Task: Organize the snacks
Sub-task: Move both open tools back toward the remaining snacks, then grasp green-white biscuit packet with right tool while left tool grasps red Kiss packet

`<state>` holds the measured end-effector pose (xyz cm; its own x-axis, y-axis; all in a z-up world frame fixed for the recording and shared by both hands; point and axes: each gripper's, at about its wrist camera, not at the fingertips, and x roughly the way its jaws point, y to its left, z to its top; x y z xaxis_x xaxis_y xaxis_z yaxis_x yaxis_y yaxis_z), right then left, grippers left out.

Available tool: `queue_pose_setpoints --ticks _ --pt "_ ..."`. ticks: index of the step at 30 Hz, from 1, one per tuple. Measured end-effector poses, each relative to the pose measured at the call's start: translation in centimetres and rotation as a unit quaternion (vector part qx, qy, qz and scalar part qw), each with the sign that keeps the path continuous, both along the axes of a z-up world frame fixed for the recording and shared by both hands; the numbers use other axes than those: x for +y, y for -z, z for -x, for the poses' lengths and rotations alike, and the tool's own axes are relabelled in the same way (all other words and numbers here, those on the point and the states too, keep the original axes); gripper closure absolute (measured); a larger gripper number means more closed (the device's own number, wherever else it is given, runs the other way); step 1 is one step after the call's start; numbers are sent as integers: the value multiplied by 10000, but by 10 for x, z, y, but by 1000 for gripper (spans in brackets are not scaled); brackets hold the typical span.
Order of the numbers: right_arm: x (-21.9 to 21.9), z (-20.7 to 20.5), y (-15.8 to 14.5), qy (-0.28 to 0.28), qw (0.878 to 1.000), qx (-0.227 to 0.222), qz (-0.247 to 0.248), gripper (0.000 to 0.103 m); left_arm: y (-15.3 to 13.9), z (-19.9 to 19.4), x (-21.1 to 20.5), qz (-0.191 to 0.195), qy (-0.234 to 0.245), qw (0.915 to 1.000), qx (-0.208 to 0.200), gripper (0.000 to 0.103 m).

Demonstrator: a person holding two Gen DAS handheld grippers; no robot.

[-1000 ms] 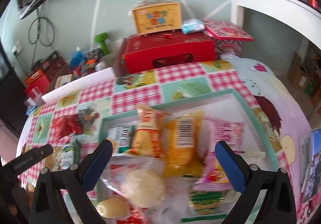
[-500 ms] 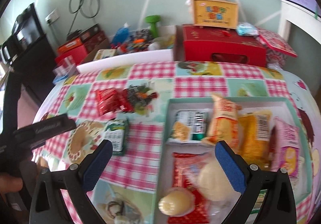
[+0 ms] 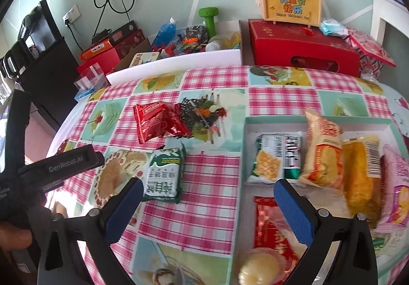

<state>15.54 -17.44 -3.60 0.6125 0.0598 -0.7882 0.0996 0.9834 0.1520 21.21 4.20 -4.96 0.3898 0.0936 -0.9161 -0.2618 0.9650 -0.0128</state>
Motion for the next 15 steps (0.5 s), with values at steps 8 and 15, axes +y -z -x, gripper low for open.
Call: queue_pose_setpoints --ticks 8,15 --pt "24 -18 8 -138 9995 126 274 0 20 -5 13 -282 -20 9993 243 1" --pt "41 -31 19 -263 9984 253 438 15 25 -10 30 -263 -205 9991 269 1"
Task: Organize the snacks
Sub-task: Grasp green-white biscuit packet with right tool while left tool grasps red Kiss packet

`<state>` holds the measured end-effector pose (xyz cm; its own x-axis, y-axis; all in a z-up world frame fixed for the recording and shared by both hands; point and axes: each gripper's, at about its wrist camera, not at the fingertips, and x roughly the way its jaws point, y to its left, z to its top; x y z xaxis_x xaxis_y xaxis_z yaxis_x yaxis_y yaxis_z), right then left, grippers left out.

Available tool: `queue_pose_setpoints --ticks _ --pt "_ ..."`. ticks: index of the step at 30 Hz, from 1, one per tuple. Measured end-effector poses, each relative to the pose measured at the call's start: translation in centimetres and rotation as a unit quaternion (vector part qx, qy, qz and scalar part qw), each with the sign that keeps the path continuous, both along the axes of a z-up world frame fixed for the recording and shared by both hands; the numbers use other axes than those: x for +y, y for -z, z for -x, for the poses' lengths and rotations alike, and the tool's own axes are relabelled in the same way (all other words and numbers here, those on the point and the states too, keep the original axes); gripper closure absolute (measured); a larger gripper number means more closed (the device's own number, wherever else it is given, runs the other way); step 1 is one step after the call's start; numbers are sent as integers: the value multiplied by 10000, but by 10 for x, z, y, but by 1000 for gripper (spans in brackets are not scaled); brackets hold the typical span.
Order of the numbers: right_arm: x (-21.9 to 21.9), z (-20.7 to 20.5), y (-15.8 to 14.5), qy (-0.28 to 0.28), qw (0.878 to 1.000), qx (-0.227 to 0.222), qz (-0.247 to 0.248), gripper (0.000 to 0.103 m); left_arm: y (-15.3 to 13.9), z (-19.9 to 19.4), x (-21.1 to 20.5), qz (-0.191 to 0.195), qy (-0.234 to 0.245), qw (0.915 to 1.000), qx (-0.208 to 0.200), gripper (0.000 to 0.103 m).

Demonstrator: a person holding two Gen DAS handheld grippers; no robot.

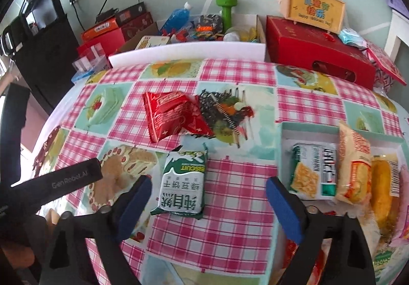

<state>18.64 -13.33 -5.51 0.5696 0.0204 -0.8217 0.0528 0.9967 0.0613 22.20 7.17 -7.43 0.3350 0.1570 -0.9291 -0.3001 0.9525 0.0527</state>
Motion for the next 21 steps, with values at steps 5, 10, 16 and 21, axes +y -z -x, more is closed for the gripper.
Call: queue_pose_setpoints --ticks 5,10,16,21 --pt "9 -8 10 -129 9999 113 3 23 5 -1 14 187 -198 9996 33 1" --pt "15 -17 24 -189 9994 287 10 34 8 -1 25 312 -208 9993 23 1" --pt "16 -20 36 -158 9989 424 122 52 4 -4 16 420 -162 9990 20 1" --pt "8 -20 36 -39 9993 366 102 59 2 -10 10 509 -137 9986 -51 1"
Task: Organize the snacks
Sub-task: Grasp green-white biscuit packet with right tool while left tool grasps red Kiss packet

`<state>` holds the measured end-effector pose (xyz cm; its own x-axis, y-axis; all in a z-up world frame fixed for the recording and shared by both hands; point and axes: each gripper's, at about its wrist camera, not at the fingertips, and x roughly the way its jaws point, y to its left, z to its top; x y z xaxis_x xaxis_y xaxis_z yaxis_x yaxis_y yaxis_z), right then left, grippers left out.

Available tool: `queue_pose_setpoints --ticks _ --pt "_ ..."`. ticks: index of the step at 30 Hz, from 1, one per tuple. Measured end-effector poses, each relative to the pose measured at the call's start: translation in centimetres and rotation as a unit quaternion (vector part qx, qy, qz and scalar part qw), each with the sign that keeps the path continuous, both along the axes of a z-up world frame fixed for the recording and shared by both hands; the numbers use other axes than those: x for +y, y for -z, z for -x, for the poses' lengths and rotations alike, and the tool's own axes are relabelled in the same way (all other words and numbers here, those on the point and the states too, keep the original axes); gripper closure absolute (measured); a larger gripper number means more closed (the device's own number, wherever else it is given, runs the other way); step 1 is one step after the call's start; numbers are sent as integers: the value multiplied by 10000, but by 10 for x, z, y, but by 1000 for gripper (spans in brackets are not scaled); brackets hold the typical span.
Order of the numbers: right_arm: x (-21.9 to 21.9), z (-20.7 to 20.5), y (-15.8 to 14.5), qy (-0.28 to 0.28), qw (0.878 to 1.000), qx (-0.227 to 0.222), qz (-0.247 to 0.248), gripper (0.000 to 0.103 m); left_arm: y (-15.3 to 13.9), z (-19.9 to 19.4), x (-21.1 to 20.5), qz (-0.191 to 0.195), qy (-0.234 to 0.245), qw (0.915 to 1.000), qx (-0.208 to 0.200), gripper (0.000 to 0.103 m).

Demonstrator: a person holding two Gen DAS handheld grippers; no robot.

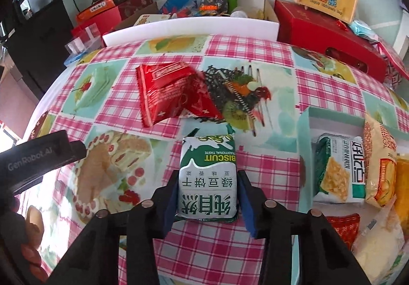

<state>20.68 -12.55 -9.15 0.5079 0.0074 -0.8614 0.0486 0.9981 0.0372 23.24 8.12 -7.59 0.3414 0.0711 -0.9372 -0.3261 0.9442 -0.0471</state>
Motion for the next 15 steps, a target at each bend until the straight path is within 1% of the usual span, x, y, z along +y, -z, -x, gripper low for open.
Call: queue_pose_setpoints --ticks 8,11,15 --pt "-21 -2 -3 238 9995 -103 -162 60 -12 -13 -19 273 171 9992 -218 1" --pt "-26 -3 -4 305 9992 -155 -214 60 -17 -20 -28 499 259 9977 -389 1" --pt "-32 -6 -7 392 9986 -247 -258 60 -24 -30 -40 875 438 9932 -631 2"
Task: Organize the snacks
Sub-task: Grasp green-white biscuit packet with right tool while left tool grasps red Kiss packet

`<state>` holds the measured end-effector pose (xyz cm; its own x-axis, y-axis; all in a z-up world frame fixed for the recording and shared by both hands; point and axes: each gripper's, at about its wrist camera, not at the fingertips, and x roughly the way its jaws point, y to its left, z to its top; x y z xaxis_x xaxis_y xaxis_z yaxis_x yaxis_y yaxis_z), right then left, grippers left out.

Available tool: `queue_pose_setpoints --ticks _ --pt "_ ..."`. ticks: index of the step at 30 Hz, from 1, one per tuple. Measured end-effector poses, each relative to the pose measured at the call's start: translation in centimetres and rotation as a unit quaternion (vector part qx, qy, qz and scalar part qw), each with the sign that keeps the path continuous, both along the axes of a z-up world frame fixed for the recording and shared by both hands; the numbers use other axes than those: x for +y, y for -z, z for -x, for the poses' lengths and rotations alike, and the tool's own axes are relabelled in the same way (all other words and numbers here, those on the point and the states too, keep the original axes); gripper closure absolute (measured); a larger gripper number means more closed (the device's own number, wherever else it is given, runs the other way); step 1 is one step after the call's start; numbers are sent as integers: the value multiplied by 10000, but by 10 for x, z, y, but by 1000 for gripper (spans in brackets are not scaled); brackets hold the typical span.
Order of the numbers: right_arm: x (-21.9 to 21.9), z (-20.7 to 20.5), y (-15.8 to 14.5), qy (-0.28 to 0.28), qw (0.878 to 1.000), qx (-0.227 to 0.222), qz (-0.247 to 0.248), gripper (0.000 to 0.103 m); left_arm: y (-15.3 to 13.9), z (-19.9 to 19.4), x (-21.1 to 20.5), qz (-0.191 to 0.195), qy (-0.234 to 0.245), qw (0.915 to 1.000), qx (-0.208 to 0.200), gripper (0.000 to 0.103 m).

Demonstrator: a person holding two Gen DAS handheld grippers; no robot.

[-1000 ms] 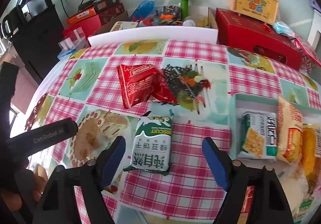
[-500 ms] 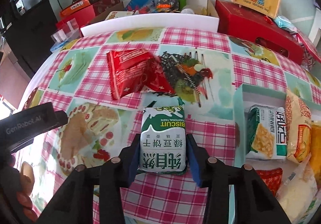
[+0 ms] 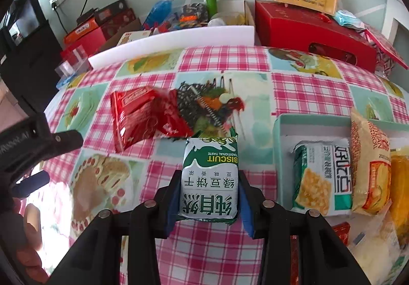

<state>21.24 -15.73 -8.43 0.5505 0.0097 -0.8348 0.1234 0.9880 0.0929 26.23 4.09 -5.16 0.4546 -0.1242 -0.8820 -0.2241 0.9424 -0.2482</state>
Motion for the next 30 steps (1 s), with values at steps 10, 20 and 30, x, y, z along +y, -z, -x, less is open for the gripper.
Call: queue_pose_setpoints --ticks 10,20,30 --pt "-16 -7 -11 175 9993 -321 -100 60 4 -30 -46 668 651 9949 -383 2" --pt "-20 -7 -10 104 9989 -355 -280 60 14 -45 -87 886 1193 9869 -630 17" --pt "-21 -6 -11 113 9987 -342 -363 60 17 -41 -81 1137 1250 9828 -747 51"
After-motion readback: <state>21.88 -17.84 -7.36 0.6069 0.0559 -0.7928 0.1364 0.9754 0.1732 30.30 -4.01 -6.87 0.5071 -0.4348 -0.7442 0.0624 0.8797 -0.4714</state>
